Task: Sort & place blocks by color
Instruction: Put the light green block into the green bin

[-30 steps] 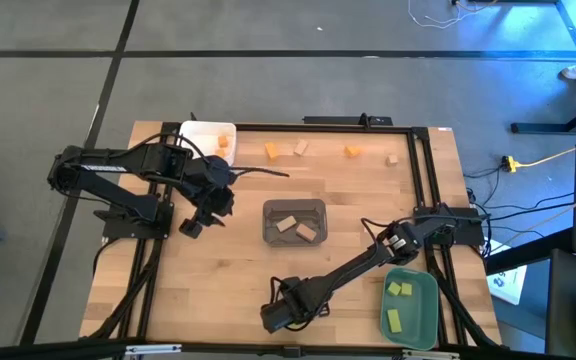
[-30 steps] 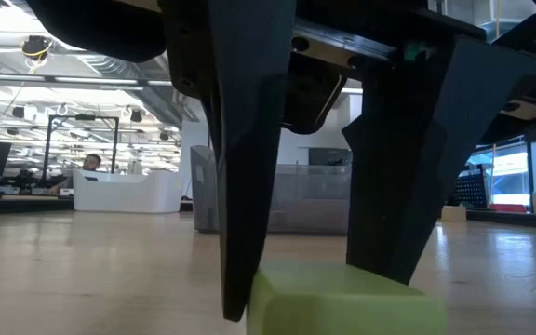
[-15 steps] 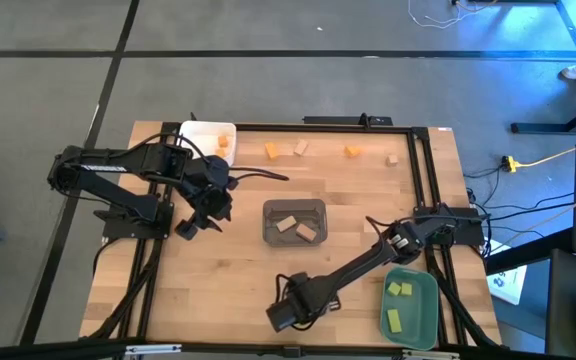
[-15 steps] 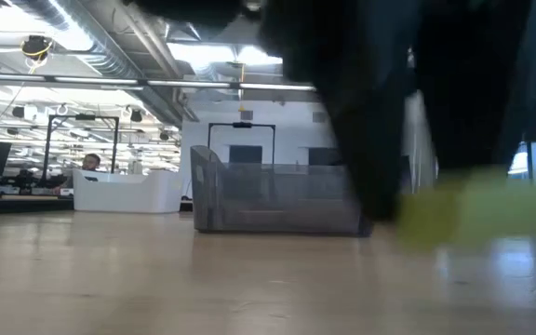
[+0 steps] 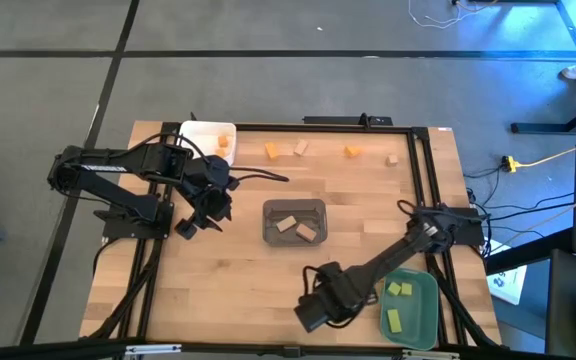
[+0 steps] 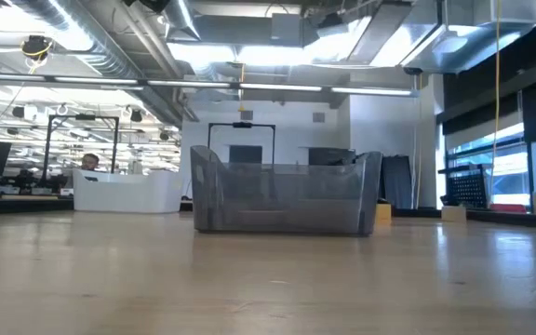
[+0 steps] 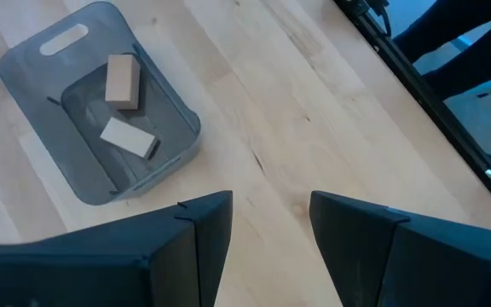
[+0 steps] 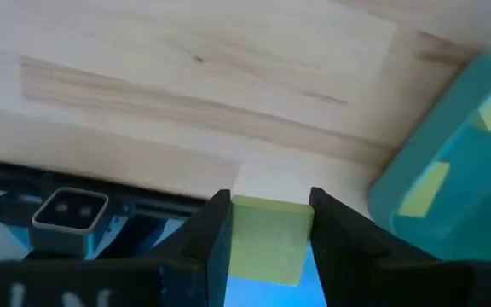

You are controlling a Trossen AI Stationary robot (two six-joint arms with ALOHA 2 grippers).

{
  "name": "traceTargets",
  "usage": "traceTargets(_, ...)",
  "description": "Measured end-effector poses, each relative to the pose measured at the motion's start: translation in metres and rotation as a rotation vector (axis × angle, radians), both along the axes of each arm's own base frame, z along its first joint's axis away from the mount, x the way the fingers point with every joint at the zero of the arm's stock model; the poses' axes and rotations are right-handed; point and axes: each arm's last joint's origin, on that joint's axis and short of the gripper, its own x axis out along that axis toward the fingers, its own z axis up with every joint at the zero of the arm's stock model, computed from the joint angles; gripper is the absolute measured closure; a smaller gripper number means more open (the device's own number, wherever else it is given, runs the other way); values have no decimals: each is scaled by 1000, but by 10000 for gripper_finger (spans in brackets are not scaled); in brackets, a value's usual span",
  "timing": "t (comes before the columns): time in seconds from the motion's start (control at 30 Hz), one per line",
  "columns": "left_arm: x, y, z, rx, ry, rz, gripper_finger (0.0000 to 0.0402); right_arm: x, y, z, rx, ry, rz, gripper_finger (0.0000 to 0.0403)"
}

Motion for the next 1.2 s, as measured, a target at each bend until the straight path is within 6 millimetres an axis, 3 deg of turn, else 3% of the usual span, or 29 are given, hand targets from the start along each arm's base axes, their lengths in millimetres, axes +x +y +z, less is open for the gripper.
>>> traceTargets(0.37,1,1,0,18,-6,26,250,-65,18,12,98,167,34,275)
traceTargets(0.63,6,3,4,-18,-52,110,250,-124,12,6,47,308,4,275)
traceTargets(1.2,13,19,10,-106,-106,287,250,-177,-35,-84,148,188,132,275)
